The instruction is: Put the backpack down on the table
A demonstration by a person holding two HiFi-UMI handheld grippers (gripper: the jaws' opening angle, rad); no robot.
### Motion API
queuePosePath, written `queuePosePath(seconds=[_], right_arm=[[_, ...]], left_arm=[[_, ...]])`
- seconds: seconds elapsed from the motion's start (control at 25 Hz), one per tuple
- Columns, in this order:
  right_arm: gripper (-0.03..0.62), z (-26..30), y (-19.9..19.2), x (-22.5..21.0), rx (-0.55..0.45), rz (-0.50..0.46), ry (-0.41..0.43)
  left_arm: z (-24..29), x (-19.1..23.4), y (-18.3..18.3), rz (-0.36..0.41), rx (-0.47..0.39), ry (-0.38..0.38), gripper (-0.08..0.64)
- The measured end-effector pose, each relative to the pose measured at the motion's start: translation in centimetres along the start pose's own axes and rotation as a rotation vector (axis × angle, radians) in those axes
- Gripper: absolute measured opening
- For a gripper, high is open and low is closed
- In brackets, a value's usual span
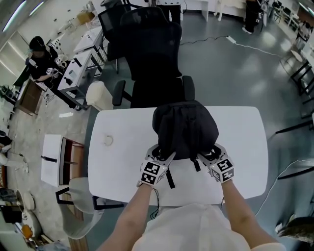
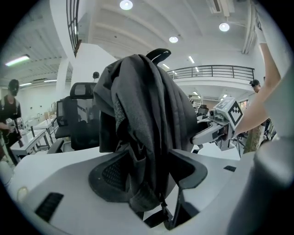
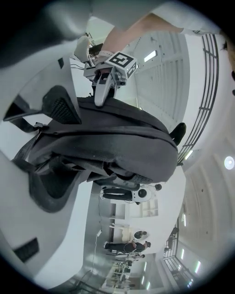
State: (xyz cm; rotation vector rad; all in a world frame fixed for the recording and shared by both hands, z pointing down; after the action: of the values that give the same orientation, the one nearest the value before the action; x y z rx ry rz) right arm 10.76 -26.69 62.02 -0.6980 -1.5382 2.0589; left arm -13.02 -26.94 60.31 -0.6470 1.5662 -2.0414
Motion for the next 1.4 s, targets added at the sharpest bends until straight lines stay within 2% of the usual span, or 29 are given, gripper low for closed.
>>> queuePosePath(seconds=[0.2, 0.56, 0.72, 0.84, 0.96, 1.2, 1.4], right_arm=[[0.308, -1.4, 0.5, -0.1, -0.034, 0.016, -0.057], [0.305, -3.6, 3.1, 0.4, -0.110, 0.038, -0.153], [0.251, -4.9, 4.4, 0.7, -0.154, 0.037, -0.185], [0.199, -6.0, 5.9, 0.9, -0.196, 0.010, -0.209], [0.132, -7.0, 7.8, 0.8, -0.251, -0.012, -0.240], [0.063, -8.7, 9.9, 1.4, -0.306, -0.026, -0.267], [0.035, -10.5, 10.8, 2.0, -0.316, -0.050, -0.294]], left_arm=[[-2.0, 0.2, 0.4, -0.007, -0.018, 0.024, 0.270], [-5.5, 1.7, 3.4, 0.000, -0.120, 0.114, 0.248], [-7.1, 2.2, 4.9, -0.001, -0.176, 0.168, 0.146], [-7.8, 2.2, 5.8, 0.005, -0.198, 0.187, 0.116], [-8.4, 2.1, 7.0, 0.023, -0.218, 0.195, 0.093], [-10.0, 1.8, 8.7, 0.034, -0.272, 0.215, 0.060], [-11.1, 1.0, 10.4, 0.076, -0.289, 0.212, 0.047]])
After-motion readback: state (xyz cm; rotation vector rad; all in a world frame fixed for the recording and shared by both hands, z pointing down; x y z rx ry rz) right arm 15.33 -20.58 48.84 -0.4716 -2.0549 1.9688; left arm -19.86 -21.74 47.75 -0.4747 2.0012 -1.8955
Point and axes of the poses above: the fingertips, and each gripper's own axes: z forward along the fingers, x to its left, y out of its top, the point moved 7 cm from there along -z, backward along the fingers, and after that the axes turned 15 degrees about -x, right-handed, at the moved point
